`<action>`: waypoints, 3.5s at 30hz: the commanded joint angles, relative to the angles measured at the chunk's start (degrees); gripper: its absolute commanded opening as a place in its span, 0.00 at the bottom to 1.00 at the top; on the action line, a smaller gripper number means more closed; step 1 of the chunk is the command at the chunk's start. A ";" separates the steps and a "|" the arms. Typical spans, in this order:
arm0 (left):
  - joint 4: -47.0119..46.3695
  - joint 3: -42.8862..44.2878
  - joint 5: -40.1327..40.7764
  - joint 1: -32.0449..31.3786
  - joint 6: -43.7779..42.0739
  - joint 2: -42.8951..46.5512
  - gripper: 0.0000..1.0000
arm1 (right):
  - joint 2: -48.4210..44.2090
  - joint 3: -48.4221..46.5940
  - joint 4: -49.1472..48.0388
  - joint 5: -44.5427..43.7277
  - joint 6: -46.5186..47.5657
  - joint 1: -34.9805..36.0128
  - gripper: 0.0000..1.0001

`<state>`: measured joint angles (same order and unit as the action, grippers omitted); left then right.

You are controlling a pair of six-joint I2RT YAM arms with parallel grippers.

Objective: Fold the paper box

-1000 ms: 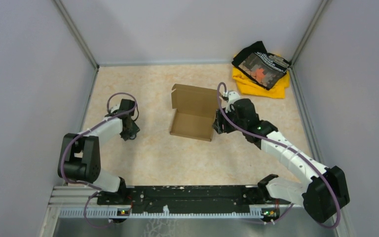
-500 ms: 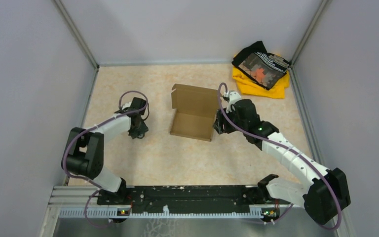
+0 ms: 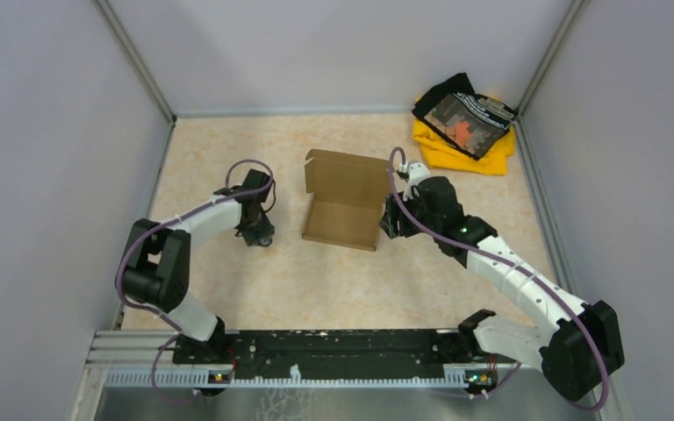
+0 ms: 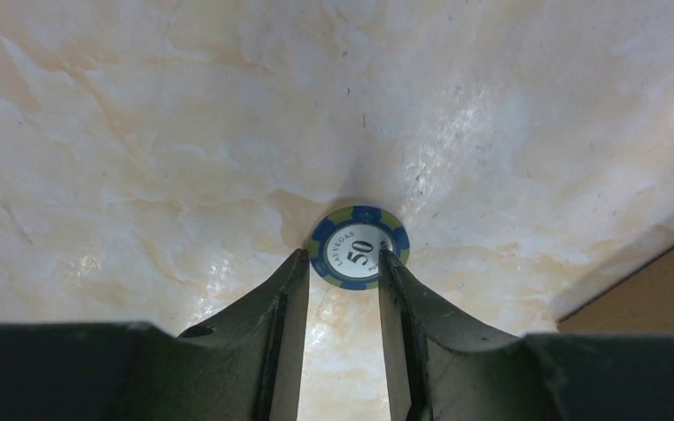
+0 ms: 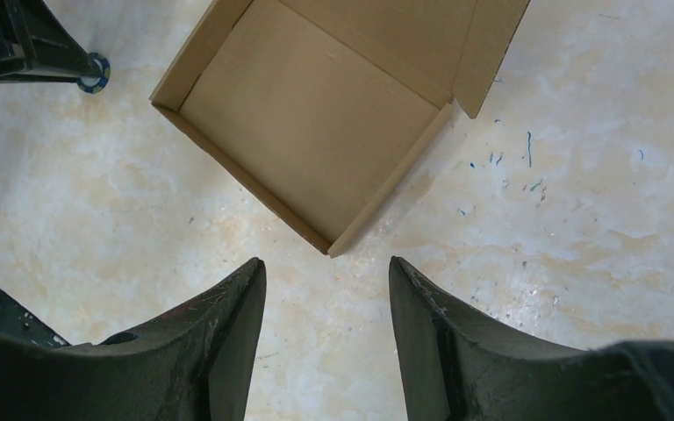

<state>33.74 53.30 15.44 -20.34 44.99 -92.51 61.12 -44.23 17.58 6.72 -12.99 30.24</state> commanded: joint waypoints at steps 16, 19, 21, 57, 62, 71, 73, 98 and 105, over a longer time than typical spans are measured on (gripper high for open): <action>5.99 1.74 -2.12 -1.19 -1.84 2.70 0.48 | -1.72 -0.31 -0.94 -0.46 0.95 0.17 0.54; 6.24 2.17 -0.88 -1.15 -2.50 6.12 0.52 | -1.72 -0.48 -1.02 -0.44 0.95 0.17 0.54; 6.33 2.75 -0.60 -1.19 -3.18 8.01 0.55 | -1.63 -0.51 -1.28 -0.24 0.89 0.17 0.54; -3.77 -5.57 -3.94 -2.46 -11.66 10.79 0.81 | -1.36 0.67 -2.01 0.84 0.52 0.17 0.54; -5.85 -6.75 -5.22 -2.49 -11.29 8.26 0.66 | -1.49 0.90 -1.81 0.84 0.51 0.17 0.54; -6.97 -6.93 -4.04 -2.50 -10.46 5.60 0.67 | -1.54 0.98 -1.96 0.84 0.51 0.17 0.54; -7.02 -6.80 -3.62 -2.50 -10.42 5.20 0.68 | -1.51 1.03 -2.02 0.84 0.51 0.22 0.54; -3.65 -3.29 1.41 -4.67 -9.02 -0.20 0.69 | -1.79 1.25 -2.05 0.57 0.59 0.13 0.53; -3.42 -3.01 1.75 -4.97 -8.92 -1.07 0.68 | -1.80 1.16 -2.04 0.57 0.67 0.17 0.53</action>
<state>29.43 50.59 16.69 -24.75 35.29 -91.13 60.88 -42.76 17.39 7.18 -12.62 30.24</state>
